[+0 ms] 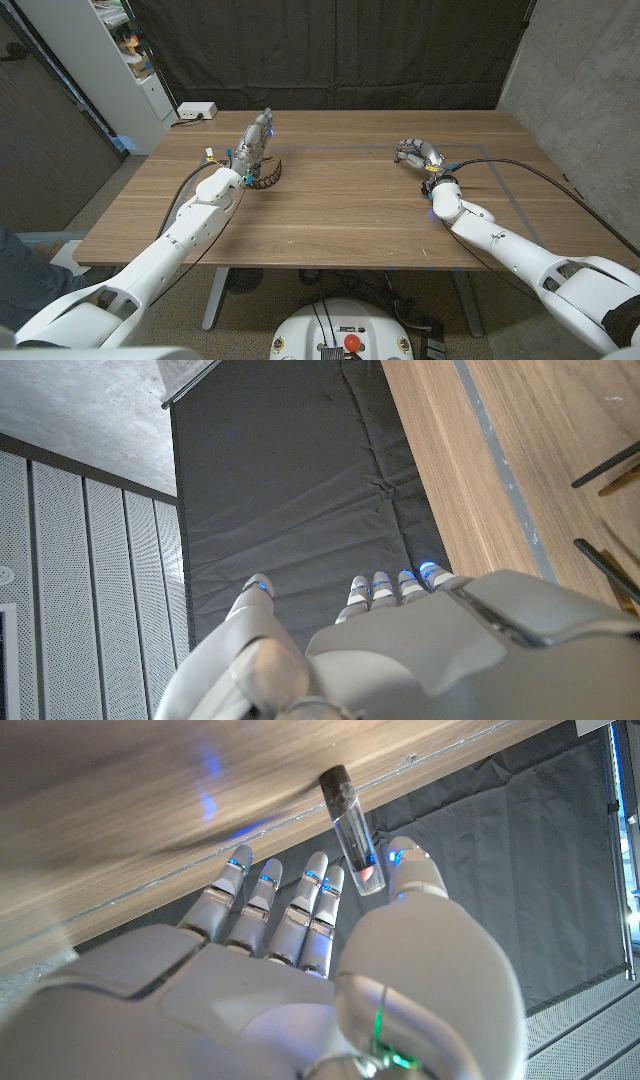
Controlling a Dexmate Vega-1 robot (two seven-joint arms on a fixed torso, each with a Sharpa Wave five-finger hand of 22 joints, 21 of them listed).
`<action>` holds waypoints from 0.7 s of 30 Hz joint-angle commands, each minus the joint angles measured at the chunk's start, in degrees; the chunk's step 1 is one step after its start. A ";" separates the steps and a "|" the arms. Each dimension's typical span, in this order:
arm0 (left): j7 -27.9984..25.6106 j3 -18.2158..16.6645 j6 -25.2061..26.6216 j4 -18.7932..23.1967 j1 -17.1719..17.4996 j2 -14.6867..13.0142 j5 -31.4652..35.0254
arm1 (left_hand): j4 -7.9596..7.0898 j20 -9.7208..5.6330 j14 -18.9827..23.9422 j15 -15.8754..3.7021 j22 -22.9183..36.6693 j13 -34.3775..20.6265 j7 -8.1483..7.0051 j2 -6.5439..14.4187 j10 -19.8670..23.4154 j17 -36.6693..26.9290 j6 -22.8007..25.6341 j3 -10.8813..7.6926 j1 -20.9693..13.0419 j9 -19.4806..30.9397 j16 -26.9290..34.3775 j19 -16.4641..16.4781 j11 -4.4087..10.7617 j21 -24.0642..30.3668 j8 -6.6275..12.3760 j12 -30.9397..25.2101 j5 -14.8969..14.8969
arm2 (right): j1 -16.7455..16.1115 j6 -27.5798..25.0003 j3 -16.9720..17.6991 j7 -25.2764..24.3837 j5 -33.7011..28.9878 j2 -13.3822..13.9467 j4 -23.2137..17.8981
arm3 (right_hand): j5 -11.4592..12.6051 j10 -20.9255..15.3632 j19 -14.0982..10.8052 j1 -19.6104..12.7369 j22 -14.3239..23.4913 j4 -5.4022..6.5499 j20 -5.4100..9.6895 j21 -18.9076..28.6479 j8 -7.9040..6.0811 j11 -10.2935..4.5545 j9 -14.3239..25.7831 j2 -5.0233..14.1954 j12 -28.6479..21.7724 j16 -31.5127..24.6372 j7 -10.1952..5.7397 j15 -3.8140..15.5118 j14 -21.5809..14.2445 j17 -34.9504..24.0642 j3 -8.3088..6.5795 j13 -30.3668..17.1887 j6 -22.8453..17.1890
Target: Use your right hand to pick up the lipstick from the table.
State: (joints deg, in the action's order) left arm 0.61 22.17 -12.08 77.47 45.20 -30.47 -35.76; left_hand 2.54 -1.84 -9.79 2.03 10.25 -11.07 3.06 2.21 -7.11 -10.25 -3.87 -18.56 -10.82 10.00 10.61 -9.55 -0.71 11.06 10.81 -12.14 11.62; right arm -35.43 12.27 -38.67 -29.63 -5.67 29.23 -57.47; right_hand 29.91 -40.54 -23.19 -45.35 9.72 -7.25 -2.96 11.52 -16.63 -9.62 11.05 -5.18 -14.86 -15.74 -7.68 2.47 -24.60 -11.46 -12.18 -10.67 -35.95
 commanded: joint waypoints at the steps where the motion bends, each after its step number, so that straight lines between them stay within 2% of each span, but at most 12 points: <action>1: -0.13 0.07 0.13 -0.05 -0.11 0.17 -0.04 | 0.35 -0.08 -2.04 0.32 0.12 -0.06 0.11 0.61 -0.01 -0.12 0.11 -0.27 -0.10 0.27 0.17 -6.30 0.09 0.28 0.05 0.02 0.00 | -0.24 -0.77 0.04 -0.01 -0.03 0.41 -0.73 | 0.40 -1.49 -0.44 -0.85 0.25 0.27 -0.26 0.10 -0.48 -0.58 0.16 0.13 -0.43 -0.25 -0.16 3.57 -1.10 0.08 0.09 -0.14 -1.26; 5: -0.42 0.10 0.39 0.19 0.05 0.08 0.04 | 0.38 -0.07 -1.99 0.35 0.12 -0.06 0.13 0.63 0.08 -0.12 0.15 -0.26 -0.10 0.27 0.18 -6.30 0.08 0.28 0.06 -0.02 0.00 | -0.51 -1.10 0.07 -0.03 -0.07 0.57 -1.24 | 0.36 -2.38 -0.46 -0.99 0.26 0.28 -0.28 0.04 -0.76 -0.24 0.14 0.18 -0.52 -0.24 -0.42 3.59 -1.72 0.10 0.12 -0.15 -2.69; 6: -0.23 0.11 0.33 0.19 0.05 0.01 0.03 | 0.39 -0.07 -1.98 0.35 0.12 -0.06 0.15 0.63 0.09 -0.12 0.13 -0.26 -0.10 0.27 0.18 -6.30 0.09 0.28 0.05 -0.02 0.00 | -0.56 -1.15 0.07 0.03 -0.06 0.60 -1.34 | 0.35 -2.64 -0.48 -1.06 0.26 0.29 -0.25 0.02 -0.81 -0.73 0.13 0.21 -0.49 -0.17 -0.45 3.60 -1.83 0.11 0.13 -0.15 -3.12; 14: -0.14 0.03 0.54 0.20 0.13 -0.18 -0.10 | 0.43 -0.06 -2.00 0.34 0.12 -0.06 0.13 0.66 0.15 -0.12 0.16 -0.25 -0.10 0.27 0.17 -6.31 0.15 0.29 0.06 -0.04 0.00 | -0.40 -1.18 -0.12 -0.31 -0.14 0.07 -0.55 | 0.32 -3.40 -0.57 -1.26 0.26 0.29 -0.34 0.00 -0.86 -0.57 0.11 0.36 -0.52 -0.14 -0.57 3.76 -2.39 0.12 0.10 -0.15 -3.95; 21: 0.08 0.02 0.54 -0.28 -0.07 -0.07 -0.25 | 0.46 -0.05 -1.98 0.31 0.12 -0.06 0.16 0.68 0.09 -0.12 0.16 -0.23 -0.10 0.27 0.17 -6.34 0.03 0.28 0.05 -0.01 0.00 | -0.44 -1.71 -0.12 -1.22 -0.18 -0.39 -0.33 | 0.26 -4.69 -0.62 -1.47 0.27 0.35 -0.41 -0.04 -1.07 -1.20 0.09 0.57 -0.60 -0.13 -0.96 4.06 -3.37 0.12 0.09 -0.17 -5.61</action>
State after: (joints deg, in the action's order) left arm 0.37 22.22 -11.70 77.52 45.26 -30.46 -35.78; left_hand 2.77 -1.84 -9.79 2.03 10.25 -11.06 3.06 2.21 -7.11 -10.25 -3.88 -18.80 -10.82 10.00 10.61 -9.55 -0.71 11.06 10.81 -12.14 11.62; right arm -35.80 11.17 -38.71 -29.90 -5.74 29.40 -58.19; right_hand 29.91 -44.54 -23.50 -46.50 9.72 -7.14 -3.28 11.52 -17.39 -10.75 11.05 -4.67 -15.08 -15.74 -8.79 2.65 -27.28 -11.19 -12.06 -10.67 -40.75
